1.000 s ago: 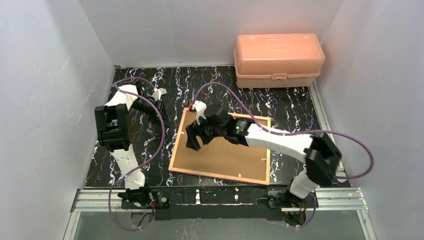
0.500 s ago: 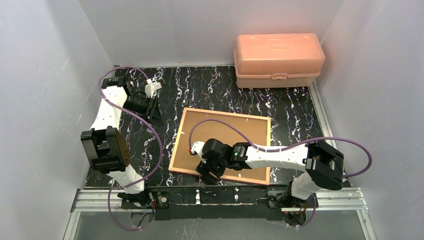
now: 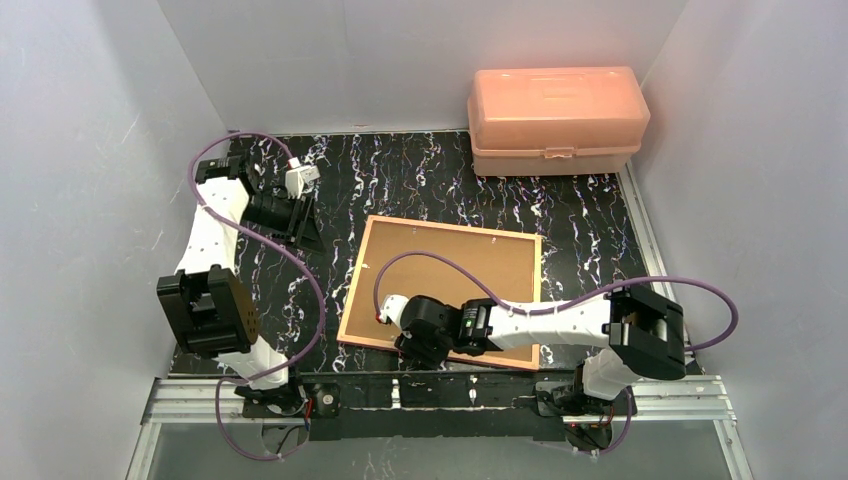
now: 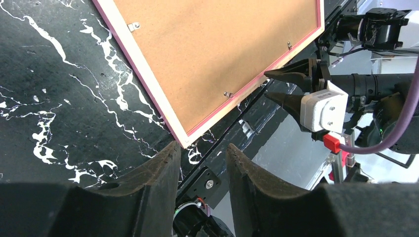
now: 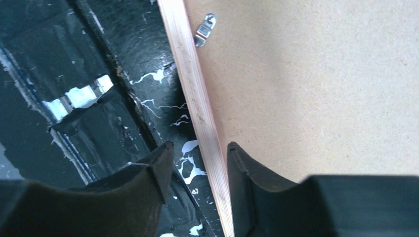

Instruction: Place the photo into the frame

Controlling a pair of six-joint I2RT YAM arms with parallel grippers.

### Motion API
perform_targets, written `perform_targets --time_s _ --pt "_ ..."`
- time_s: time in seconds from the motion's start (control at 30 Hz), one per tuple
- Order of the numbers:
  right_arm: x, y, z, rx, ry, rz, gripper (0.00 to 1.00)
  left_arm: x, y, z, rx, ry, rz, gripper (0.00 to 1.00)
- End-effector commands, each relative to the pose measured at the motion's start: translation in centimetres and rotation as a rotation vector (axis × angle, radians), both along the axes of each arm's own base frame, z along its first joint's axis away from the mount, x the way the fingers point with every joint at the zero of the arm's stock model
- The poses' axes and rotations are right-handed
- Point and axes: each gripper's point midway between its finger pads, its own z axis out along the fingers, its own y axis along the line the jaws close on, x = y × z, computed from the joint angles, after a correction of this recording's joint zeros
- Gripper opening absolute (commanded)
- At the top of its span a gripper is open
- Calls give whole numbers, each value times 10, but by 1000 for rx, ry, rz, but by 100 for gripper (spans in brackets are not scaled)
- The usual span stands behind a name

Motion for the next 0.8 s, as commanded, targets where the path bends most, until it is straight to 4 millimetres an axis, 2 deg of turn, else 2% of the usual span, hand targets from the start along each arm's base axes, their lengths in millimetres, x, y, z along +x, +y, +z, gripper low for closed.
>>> perform_targets --time_s 0.0,0.3,0.37,0.47,0.63,0.73,0.77 --pt "9 7 7 -1 -74 -17 49 -11 0 12 8 -63 -18 38" --pt "-1 5 3 -5 -71 -3 50 -15 -3 19 -7 -100 -27 39" --pt "-1 5 0 -13 -73 -5 50 -16 -3 19 -7 -105 -33 46" --pt "1 4 -6 -34 -77 -8 50 -18 -5 20 -15 -117 -41 50" --pt "4 5 -14 -67 -86 -18 49 -28 -11 27 -53 -182 -88 63" --pt "6 8 -11 -59 -98 -24 41 -36 -16 30 -81 -260 -134 68" --pt "7 9 -8 -55 -103 -25 32 -39 -18 31 -91 -283 -149 69"
